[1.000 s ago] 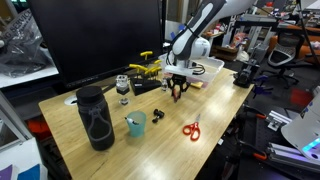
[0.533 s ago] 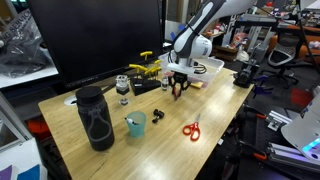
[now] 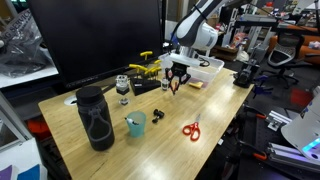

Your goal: Put the orange pliers from the table into the clear plastic container

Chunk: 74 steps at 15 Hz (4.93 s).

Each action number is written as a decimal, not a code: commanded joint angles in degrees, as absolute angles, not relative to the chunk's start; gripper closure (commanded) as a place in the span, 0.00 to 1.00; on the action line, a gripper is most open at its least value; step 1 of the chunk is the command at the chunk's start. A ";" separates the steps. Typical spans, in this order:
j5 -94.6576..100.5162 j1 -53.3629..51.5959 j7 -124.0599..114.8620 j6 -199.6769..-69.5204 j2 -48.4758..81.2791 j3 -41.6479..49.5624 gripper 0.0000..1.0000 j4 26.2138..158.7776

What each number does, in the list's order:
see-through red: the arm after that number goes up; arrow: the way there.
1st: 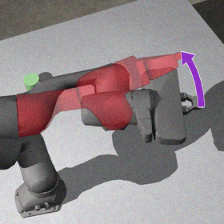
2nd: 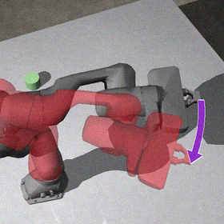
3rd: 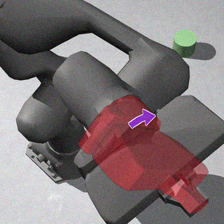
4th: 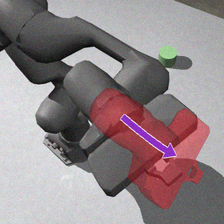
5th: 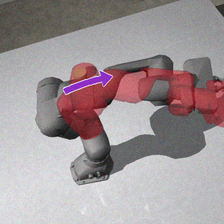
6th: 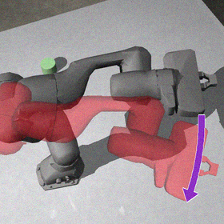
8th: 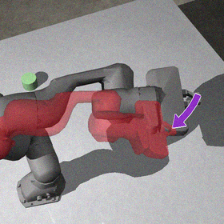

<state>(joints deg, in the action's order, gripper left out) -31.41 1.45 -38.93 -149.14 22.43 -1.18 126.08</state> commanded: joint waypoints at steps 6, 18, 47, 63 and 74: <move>-35.21 0.63 -32.83 -151.28 13.45 -1.96 0.82 133.46; -39.92 3.29 -35.06 -176.29 8.43 1.92 0.82 138.71; -72.06 16.06 -31.16 -180.38 25.84 -2.51 0.09 127.12; -71.17 11.78 -30.87 -186.52 19.40 -4.44 0.00 130.64; -68.00 9.79 -24.85 -179.44 8.91 -10.65 0.00 137.90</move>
<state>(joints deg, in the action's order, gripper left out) -69.61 9.52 -27.10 -186.42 12.64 -10.16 133.71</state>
